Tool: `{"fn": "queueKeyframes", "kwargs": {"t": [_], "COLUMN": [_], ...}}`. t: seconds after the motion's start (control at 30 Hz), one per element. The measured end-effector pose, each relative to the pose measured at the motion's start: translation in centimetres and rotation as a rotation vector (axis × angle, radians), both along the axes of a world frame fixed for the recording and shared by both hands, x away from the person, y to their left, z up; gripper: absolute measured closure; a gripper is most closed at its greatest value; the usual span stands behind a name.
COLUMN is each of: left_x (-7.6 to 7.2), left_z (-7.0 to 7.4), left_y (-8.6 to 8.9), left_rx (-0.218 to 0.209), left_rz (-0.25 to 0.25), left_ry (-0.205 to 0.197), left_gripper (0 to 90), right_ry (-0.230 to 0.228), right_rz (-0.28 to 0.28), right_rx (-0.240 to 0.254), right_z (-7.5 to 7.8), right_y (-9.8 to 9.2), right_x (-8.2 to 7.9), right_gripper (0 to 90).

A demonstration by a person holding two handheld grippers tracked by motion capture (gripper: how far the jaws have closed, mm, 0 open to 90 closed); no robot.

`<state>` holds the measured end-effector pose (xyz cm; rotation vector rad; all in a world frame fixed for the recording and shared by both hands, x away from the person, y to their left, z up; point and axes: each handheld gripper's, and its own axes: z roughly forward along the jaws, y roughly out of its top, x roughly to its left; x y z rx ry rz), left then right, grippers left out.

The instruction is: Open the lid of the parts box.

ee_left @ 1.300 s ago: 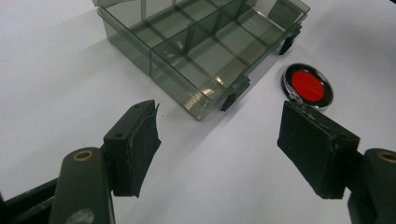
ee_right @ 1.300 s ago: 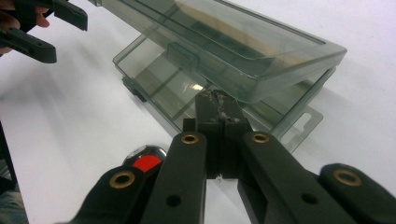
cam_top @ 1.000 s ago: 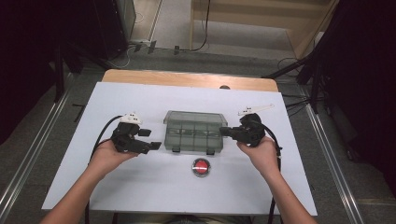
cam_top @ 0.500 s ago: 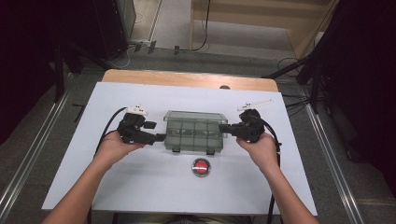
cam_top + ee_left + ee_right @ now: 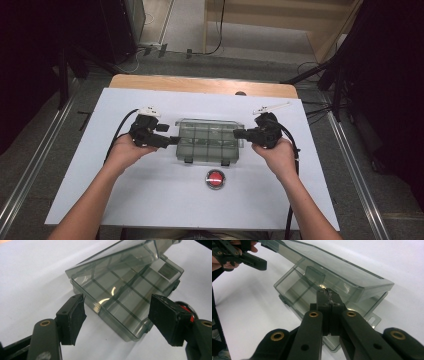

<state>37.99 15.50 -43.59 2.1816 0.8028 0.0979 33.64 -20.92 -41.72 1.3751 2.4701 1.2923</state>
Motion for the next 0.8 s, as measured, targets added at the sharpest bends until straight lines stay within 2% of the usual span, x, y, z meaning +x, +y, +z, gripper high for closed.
{"fn": "queueKeyframes", "kwargs": {"t": [0.17, 0.23, 0.3, 0.47, 0.5, 0.67, 0.8], "left_x": [0.8, 1.1, 1.5, 2.3, 2.4, 2.7, 3.2], "left_z": [0.1, 0.1, 0.0, -0.2, -0.2, -0.4, -0.7], "left_y": [-0.5, -0.7, -0.8, -0.8, -0.8, -0.9, -1.0], "left_rx": [-0.005, -0.007, -0.003, -0.031, -0.033, -0.03, -0.048], "left_rz": [0.005, 0.016, 0.018, 0.038, 0.042, 0.05, 0.054], "left_ry": [-0.006, -0.01, -0.014, -0.006, -0.005, -0.027, -0.027], "left_gripper": [31.5, 35.8, 36.0, 39.2, 42.1, 46.6, 49.8], "right_ry": [-0.006, -0.011, -0.014, -0.015, -0.017, -0.03, -0.051], "right_rz": [-0.015, -0.016, -0.018, -0.026, -0.026, -0.033, -0.045], "right_rx": [0.007, 0.003, 0.005, 0.006, 0.007, 0.01, 0.01], "right_z": [0.2, 0.2, 0.2, 0.0, 0.0, -0.2, -0.3], "right_y": [-0.1, -0.2, -0.2, -0.3, -0.3, -0.4, -0.3], "right_x": [0.3, 0.5, 0.5, 0.6, 0.6, 0.6, 0.5], "right_gripper": [90.0, 90.0, 90.0, 90.0, 90.0, 90.0, 90.0]}}
